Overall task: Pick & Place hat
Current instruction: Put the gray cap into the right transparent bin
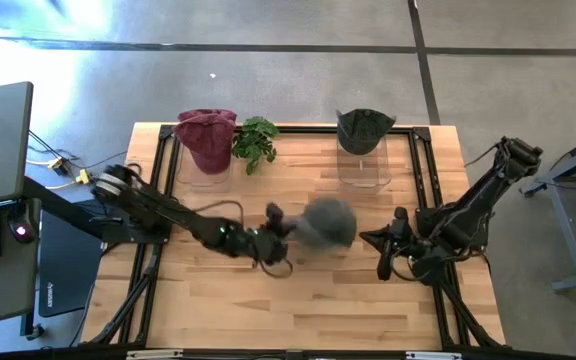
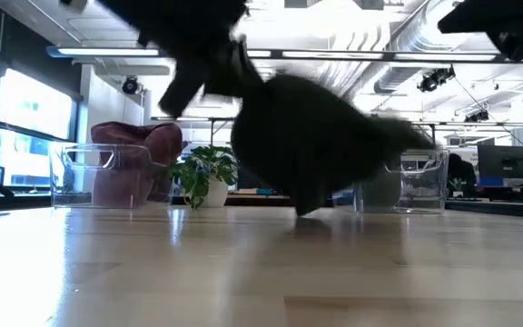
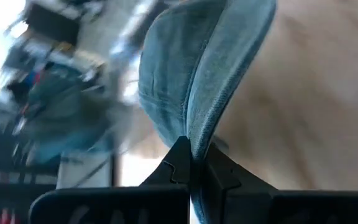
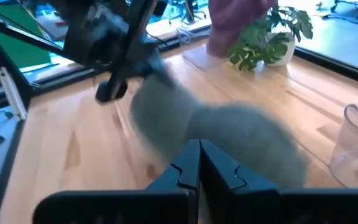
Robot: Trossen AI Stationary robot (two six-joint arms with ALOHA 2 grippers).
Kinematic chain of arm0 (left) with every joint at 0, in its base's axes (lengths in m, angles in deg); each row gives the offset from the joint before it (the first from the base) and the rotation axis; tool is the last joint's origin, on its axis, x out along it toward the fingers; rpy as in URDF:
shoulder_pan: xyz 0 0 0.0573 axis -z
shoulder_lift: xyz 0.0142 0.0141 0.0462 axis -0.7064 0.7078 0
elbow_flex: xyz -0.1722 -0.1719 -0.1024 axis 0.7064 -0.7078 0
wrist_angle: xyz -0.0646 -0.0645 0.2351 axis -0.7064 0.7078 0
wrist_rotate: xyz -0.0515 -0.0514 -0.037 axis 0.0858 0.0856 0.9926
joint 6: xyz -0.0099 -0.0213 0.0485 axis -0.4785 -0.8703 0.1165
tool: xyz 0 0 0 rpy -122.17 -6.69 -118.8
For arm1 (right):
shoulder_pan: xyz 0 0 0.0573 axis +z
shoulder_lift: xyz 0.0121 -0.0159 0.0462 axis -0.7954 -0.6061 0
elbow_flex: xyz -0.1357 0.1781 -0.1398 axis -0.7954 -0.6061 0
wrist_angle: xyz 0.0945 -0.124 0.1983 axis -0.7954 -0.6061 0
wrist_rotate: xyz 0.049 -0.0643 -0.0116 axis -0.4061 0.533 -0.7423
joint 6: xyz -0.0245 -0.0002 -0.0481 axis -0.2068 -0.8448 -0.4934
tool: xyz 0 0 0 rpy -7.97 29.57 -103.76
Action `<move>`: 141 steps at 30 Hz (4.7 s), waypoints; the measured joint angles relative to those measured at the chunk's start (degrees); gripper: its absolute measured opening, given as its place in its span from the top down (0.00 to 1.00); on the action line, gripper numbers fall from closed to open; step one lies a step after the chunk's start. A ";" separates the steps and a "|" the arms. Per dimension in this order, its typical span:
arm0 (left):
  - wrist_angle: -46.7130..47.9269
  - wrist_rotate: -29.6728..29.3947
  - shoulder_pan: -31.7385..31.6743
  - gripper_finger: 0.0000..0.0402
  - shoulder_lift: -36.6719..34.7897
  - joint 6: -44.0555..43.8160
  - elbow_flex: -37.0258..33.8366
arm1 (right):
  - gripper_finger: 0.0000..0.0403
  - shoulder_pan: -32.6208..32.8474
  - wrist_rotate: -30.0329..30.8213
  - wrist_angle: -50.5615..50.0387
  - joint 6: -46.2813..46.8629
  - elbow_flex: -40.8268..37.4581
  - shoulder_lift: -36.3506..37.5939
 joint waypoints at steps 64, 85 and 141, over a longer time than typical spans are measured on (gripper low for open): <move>14.45 -0.63 6.54 0.59 7.98 -34.07 -5.62 | 0.93 -40.69 -75.02 50.74 8.99 -15.94 -3.59; 13.98 -9.27 6.47 0.59 7.98 -33.99 -5.62 | 0.94 -54.47 -40.72 -52.75 -66.90 58.23 -12.33; 15.44 -6.12 6.52 0.59 7.98 -35.52 -5.62 | 0.92 -74.41 -19.86 -37.31 -89.30 38.32 -23.80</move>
